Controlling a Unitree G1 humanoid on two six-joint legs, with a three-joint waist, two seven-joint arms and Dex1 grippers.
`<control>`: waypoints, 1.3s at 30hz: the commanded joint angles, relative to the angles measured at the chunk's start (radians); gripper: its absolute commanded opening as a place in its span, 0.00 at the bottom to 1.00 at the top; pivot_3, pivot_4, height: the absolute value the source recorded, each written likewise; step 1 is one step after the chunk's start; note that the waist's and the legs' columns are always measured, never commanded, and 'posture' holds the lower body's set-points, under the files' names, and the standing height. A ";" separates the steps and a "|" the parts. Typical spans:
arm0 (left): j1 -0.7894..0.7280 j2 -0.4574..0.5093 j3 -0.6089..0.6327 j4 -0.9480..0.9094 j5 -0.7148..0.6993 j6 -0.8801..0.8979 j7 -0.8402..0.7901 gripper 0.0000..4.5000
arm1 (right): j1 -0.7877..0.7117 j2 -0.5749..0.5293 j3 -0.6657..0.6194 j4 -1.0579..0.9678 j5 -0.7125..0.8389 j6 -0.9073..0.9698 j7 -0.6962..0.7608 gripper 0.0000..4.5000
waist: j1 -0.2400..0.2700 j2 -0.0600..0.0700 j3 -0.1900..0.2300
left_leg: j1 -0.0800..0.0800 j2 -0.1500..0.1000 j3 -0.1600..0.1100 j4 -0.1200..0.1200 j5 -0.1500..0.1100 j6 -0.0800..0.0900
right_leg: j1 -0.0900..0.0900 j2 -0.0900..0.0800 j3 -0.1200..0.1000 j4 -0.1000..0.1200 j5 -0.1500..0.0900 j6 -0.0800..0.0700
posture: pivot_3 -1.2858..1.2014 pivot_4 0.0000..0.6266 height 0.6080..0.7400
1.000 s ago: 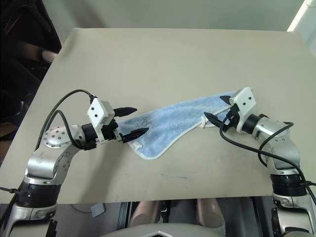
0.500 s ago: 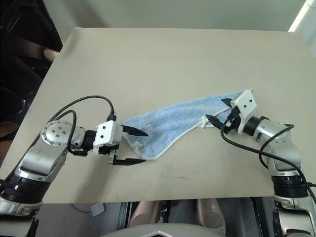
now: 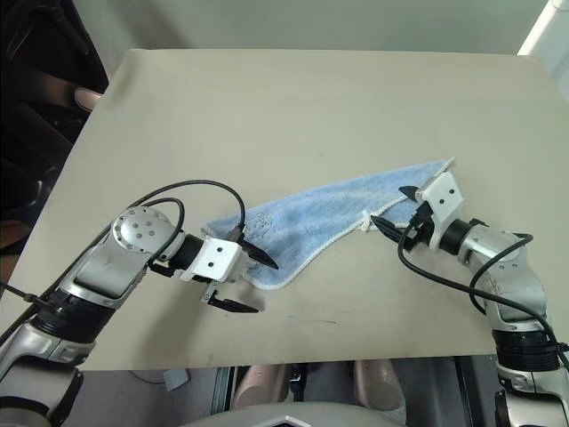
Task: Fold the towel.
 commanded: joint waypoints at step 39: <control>0.043 0.103 0.223 0.108 -0.079 -0.022 0.074 0.00 | -0.272 -0.191 0.134 0.463 -0.458 -0.496 -0.075 1.00 | -0.004 0.003 -0.002 | -0.007 0.000 0.000 0.000 -0.001 0.002 | -0.009 0.000 0.000 0.001 0.006 0.005 | 0.52 0.24 0.97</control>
